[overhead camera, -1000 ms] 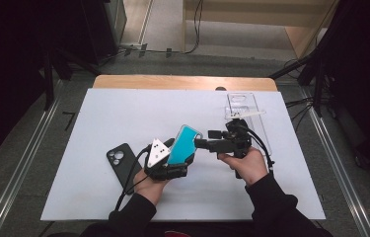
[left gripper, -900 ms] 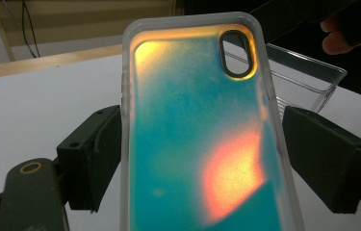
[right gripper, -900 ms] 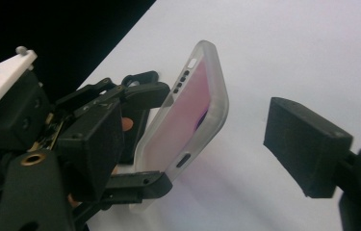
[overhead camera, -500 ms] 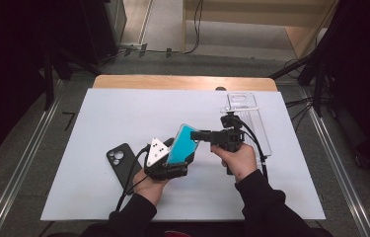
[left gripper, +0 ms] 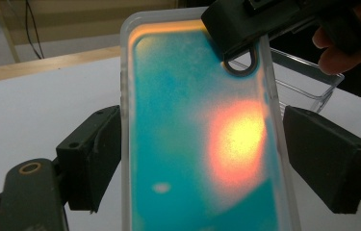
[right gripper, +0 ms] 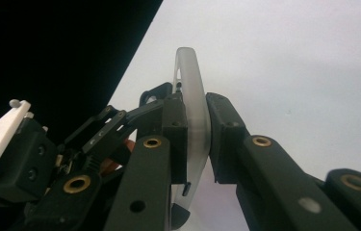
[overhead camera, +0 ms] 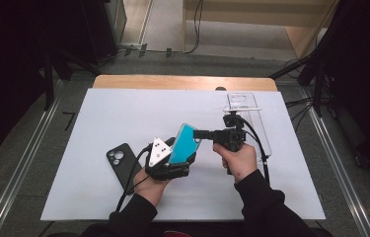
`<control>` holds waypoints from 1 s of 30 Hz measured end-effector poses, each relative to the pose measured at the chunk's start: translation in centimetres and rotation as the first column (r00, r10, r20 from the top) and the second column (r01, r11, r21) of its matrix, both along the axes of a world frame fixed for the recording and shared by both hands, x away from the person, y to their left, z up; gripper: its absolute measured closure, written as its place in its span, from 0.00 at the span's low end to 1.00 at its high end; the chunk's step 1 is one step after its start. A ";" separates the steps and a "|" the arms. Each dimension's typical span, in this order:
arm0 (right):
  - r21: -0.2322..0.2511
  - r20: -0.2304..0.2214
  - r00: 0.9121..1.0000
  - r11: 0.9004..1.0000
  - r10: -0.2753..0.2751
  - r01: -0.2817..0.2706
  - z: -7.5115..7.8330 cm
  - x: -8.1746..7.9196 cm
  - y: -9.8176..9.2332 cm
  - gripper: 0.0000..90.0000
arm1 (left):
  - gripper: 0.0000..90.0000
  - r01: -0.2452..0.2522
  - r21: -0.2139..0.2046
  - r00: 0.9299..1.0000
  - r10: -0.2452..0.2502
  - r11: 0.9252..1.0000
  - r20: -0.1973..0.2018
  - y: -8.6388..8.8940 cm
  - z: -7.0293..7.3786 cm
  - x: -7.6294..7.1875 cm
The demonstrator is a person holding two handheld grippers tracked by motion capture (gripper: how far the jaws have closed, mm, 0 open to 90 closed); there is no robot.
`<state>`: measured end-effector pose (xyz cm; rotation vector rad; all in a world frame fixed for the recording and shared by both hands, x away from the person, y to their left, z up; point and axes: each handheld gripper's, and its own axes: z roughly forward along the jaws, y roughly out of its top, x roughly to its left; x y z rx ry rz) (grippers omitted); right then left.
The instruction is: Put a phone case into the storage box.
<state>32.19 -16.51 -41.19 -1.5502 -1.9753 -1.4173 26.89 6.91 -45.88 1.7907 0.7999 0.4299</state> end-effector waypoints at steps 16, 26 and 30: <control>-0.173 0.138 0.990 0.983 -0.029 0.052 0.8 -0.8 -0.1 0.86 | 0.17 0.103 0.025 0.968 -0.095 0.994 -0.233 0.5 1.7 1.0; -0.234 0.237 0.971 0.971 0.006 0.051 1.1 -1.4 -0.3 0.86 | 0.23 0.171 0.033 0.928 -0.149 0.985 -0.341 1.4 2.7 1.9; -0.246 0.280 0.958 0.969 0.057 0.014 1.1 -1.6 -0.4 0.86 | 0.29 0.194 0.053 0.917 -0.162 0.980 -0.366 1.7 3.1 2.2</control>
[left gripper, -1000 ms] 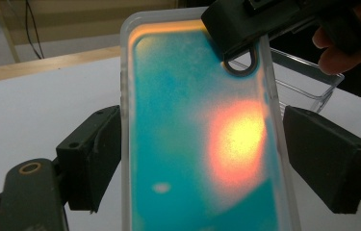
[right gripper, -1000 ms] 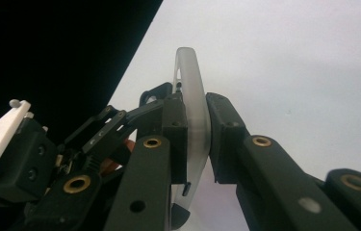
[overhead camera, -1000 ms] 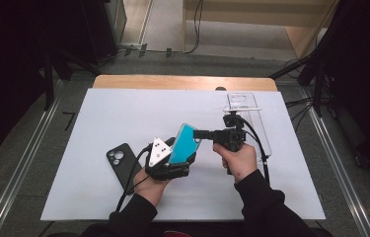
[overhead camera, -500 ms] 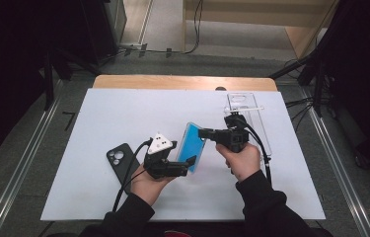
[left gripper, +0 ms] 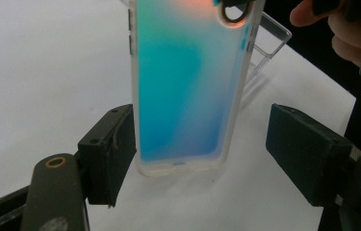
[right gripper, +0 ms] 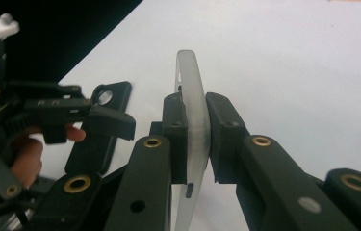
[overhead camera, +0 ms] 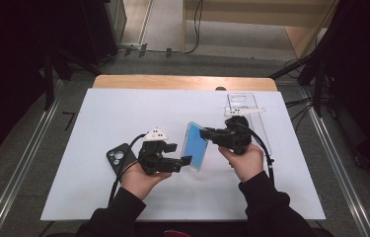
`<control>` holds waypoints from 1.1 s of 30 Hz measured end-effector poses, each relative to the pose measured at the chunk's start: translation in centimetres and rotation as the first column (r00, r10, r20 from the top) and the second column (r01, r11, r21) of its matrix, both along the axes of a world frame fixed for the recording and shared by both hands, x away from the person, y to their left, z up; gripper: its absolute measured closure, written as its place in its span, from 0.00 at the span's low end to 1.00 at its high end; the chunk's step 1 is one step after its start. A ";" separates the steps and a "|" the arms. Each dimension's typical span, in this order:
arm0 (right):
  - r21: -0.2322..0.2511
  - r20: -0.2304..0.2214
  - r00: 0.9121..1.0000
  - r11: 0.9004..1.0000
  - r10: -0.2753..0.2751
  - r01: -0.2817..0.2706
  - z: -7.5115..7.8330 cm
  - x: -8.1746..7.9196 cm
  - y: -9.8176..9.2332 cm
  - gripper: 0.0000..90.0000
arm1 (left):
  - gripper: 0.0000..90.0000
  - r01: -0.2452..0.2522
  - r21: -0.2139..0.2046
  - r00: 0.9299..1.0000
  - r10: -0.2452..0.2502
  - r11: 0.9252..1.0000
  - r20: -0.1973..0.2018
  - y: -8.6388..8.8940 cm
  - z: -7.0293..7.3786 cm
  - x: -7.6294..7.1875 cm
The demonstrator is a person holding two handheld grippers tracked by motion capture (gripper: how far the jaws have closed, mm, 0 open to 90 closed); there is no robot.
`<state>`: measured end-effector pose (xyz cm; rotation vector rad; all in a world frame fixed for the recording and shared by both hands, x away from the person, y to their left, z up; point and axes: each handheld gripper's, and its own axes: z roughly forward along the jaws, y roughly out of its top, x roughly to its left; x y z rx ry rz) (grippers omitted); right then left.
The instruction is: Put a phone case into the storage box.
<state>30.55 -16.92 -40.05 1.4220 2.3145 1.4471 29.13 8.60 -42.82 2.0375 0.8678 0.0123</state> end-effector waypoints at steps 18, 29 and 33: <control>-0.059 0.109 0.961 0.967 0.253 -0.248 -0.2 -0.4 -0.7 0.86 | 0.33 0.127 0.029 0.992 -0.128 0.991 0.006 1.3 1.3 1.2; -0.050 0.129 0.908 0.917 0.398 -0.395 0.1 -0.7 -0.5 0.86 | 0.39 0.247 -0.009 0.969 -0.247 0.969 0.023 2.1 2.7 1.8; -0.048 0.130 0.879 0.888 0.459 -0.457 0.3 -0.9 -0.5 0.86 | 0.39 0.291 0.007 0.956 -0.291 0.957 0.022 1.9 3.1 1.8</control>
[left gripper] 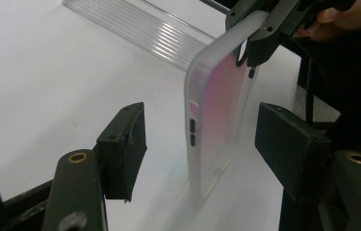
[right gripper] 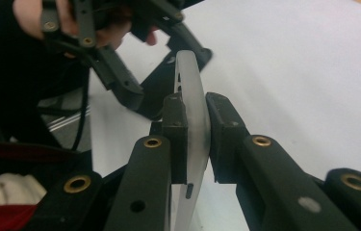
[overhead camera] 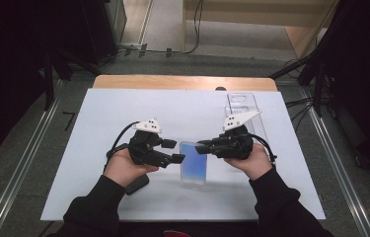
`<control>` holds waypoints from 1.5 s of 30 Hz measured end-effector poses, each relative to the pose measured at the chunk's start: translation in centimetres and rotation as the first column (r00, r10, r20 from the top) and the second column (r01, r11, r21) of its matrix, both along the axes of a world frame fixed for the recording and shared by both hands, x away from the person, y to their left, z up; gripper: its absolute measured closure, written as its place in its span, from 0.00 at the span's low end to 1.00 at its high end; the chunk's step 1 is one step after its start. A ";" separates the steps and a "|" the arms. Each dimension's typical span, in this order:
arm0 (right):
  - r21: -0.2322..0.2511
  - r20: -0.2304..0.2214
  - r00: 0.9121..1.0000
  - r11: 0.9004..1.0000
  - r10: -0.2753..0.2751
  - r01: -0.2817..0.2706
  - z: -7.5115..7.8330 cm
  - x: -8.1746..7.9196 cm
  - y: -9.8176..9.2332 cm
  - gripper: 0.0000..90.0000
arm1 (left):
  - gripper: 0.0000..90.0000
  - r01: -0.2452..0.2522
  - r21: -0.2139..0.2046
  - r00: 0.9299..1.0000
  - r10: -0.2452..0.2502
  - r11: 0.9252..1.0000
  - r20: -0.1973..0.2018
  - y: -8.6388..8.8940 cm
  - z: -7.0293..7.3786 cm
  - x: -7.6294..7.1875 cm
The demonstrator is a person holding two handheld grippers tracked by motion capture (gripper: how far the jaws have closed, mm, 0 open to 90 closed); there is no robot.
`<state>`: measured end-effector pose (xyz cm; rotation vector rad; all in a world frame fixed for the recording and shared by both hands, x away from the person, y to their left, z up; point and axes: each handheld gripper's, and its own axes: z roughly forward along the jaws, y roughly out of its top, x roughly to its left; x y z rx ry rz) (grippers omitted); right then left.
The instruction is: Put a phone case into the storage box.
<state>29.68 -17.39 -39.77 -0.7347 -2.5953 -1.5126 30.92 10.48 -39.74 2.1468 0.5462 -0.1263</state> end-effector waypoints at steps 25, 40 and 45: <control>0.050 -0.012 0.983 0.982 0.185 -0.184 -0.1 -0.4 0.9 0.86 | 0.89 0.210 -0.039 0.975 -0.213 0.977 -0.062 -0.2 -0.1 0.1; 0.074 0.006 0.993 0.990 0.119 -0.119 0.2 -0.7 0.5 0.53 | 0.90 0.175 -0.054 0.978 -0.180 0.983 -0.107 0.3 0.4 0.2; 0.089 0.030 0.996 0.993 0.079 -0.081 -0.2 -0.8 0.4 0.45 | 0.90 0.131 -0.020 0.986 -0.132 0.991 -0.103 0.6 0.6 0.4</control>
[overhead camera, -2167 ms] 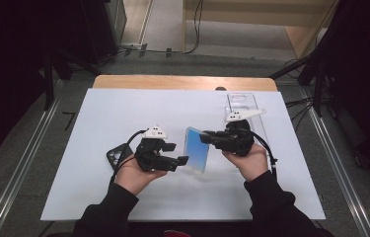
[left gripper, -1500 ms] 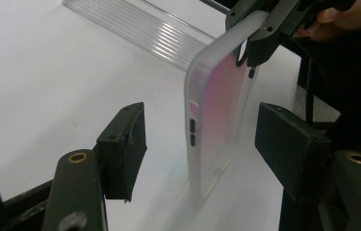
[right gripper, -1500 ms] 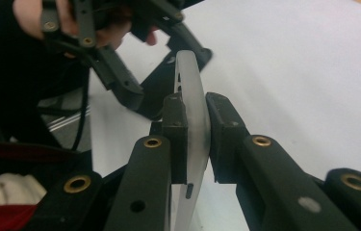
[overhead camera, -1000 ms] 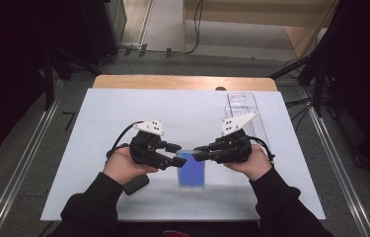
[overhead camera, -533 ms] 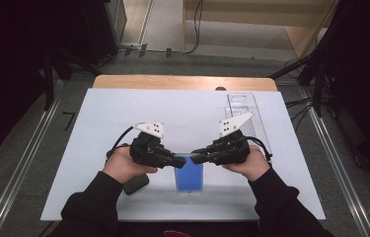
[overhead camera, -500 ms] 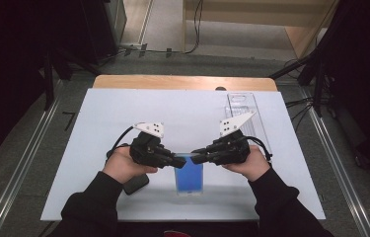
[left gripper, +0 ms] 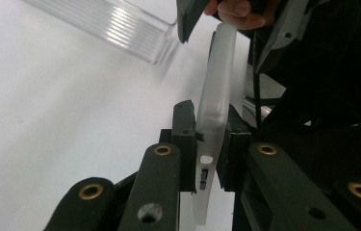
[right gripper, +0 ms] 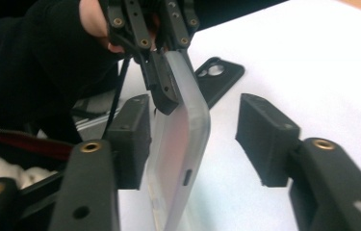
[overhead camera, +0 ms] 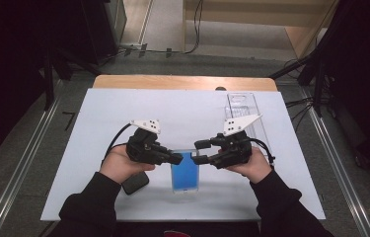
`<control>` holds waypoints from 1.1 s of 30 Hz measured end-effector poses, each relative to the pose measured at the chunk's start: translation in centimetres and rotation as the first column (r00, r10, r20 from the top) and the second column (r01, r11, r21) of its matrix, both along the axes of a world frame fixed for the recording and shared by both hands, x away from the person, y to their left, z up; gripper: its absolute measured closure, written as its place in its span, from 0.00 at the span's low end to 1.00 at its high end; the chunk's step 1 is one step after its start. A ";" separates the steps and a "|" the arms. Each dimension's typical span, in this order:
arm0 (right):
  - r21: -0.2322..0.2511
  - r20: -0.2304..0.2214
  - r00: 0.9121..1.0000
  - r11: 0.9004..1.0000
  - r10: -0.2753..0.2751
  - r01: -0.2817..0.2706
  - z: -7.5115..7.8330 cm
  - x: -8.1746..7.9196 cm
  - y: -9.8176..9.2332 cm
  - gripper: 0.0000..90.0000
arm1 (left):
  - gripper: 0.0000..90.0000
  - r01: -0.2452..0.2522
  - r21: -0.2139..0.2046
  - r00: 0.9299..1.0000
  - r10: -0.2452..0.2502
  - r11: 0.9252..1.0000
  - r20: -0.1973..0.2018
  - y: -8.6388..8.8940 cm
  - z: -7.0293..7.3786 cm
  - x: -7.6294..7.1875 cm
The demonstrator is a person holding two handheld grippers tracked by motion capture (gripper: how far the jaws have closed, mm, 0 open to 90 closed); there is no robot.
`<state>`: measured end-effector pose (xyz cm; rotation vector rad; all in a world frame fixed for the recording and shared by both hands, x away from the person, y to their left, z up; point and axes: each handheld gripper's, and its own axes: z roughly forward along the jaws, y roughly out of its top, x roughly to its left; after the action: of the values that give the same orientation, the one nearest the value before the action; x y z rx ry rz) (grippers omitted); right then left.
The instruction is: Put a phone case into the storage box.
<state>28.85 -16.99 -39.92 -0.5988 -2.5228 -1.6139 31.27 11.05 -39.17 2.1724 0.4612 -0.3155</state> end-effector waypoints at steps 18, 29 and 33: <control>0.016 -0.035 0.976 0.976 -0.215 0.215 -1.1 0.4 0.3 0.00 | 0.89 -0.235 0.030 0.970 0.233 0.971 0.065 0.5 1.1 0.0; -0.063 -0.045 0.934 0.934 -0.355 0.352 -1.6 -0.4 1.7 0.00 | 0.89 -0.356 0.042 0.934 0.356 0.934 0.002 0.5 1.1 0.3; -0.065 -0.047 0.913 0.914 -0.404 0.401 -2.0 -0.5 2.3 0.00 | 0.89 -0.387 0.059 0.922 0.387 0.920 0.008 0.5 1.1 0.2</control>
<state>28.30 -14.65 -41.90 -1.2257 -2.5237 -1.6102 31.52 11.51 -38.04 2.0786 0.8962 -0.0869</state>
